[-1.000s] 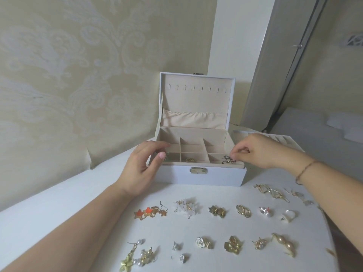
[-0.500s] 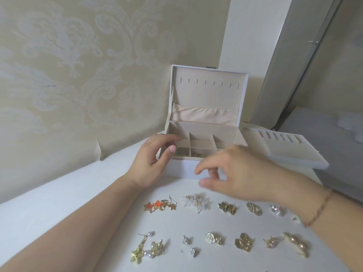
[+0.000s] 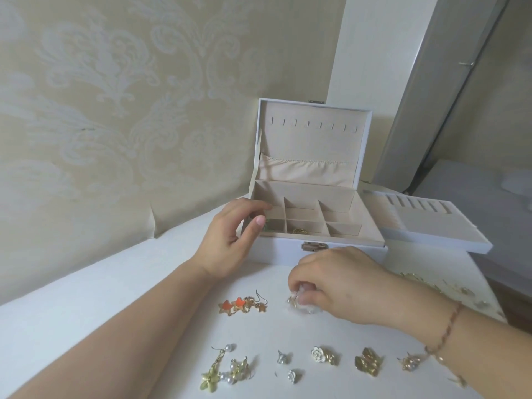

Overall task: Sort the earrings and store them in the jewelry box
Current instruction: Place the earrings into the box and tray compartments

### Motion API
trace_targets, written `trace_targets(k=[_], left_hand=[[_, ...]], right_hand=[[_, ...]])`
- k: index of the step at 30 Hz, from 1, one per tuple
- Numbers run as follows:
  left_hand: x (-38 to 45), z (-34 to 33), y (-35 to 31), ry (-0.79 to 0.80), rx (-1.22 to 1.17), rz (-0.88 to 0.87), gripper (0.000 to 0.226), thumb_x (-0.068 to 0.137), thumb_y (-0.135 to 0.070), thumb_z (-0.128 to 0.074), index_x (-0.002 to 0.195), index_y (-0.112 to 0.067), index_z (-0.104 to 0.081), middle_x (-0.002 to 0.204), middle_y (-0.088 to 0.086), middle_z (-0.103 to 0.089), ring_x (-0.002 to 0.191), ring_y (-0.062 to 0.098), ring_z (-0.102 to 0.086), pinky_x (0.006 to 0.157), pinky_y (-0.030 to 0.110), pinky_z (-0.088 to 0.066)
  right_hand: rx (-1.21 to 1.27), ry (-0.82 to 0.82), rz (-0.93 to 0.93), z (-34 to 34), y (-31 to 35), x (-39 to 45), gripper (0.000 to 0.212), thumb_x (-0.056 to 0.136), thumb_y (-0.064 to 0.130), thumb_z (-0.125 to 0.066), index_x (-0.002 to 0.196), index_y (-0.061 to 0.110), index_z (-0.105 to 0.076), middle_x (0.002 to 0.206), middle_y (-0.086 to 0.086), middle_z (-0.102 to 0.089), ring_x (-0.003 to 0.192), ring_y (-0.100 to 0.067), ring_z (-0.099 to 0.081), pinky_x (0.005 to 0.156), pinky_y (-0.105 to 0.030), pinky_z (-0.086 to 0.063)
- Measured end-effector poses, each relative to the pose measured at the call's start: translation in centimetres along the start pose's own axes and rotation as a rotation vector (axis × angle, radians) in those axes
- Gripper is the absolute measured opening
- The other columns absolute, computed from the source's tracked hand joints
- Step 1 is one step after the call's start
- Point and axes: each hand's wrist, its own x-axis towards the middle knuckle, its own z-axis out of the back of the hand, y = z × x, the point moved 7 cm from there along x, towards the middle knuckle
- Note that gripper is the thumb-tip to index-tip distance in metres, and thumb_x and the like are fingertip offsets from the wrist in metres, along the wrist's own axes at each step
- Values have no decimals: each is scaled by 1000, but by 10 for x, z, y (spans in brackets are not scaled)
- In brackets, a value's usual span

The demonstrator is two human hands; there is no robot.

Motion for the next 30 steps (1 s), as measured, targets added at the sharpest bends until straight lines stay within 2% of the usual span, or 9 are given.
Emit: trace_targets(k=[3,7,9,11,16,20,23,26,30], left_hand=[[0,0,0,0,-1,2,34,100,-39,-44,114,-15,-65,93,0,-64,91,24,-59,84,43,-48],[-1,-1,-1,-9,-5,-3,32,100,-37,-45,113,-16,-66,91,-1,-64,90,24,-59,83,42,-48],[-1,-1,-1,-9,1,-1,32,100,-37,-44,113,-17,-66,90,-2,-64,89,24,-58,82,41,-48],[-1,-2,-1,-8,7,-4,33,101,-39,-44,113,-17,-66,90,-2,-63,89,23,-58,82,41,-48],[0,-1,0,-14,-25,0,34,99,-39,-46,112,-14,-66,90,-1,-63,89,23,-58,82,36,-47],[0,-2,0,14,-48,-7,32,95,-35,-52,113,-13,-66,93,-2,-62,92,18,-58,85,28,-43],[1,-2,1,16,-62,-7,33,94,-36,-53,112,-12,-66,93,-2,-62,91,17,-58,86,26,-42],[1,-2,0,24,-79,-12,33,93,-36,-56,112,-12,-66,93,-1,-63,91,19,-58,86,27,-42],[1,-1,-2,40,-96,-22,32,89,-35,-61,108,-9,-67,96,2,-64,93,22,-59,85,27,-43]], right_hand=[[247,-12,-31,15,-13,-4,7,88,33,-66,95,31,-66,83,16,-60,77,-2,-53,75,-28,-46],[551,-210,-148,54,-60,-5,8,79,23,-78,84,28,-73,78,9,-69,67,-13,-58,68,-22,-48],[520,-275,-218,70,-92,4,9,79,22,-78,82,28,-73,77,7,-69,59,-1,-52,59,-11,-42],[419,-276,-302,72,-126,20,10,80,21,-78,82,28,-71,80,5,-71,57,4,-51,56,-8,-39],[173,-141,-518,39,-187,53,7,80,30,-75,84,32,-71,81,12,-72,85,-9,-65,78,-26,-51],[-44,-81,-527,28,-188,63,7,82,33,-70,89,35,-72,81,22,-71,90,-5,-60,71,-24,-43],[-153,-75,-505,28,-184,67,11,83,37,-68,94,38,-70,89,22,-71,99,-9,-61,75,-25,-42],[-115,-88,-508,33,-184,61,23,85,40,-68,108,40,-67,99,19,-70,102,-11,-59,83,-28,-43],[85,-245,-487,60,-176,37,16,89,30,-65,104,35,-69,87,19,-67,91,-10,-60,75,-26,-42]])
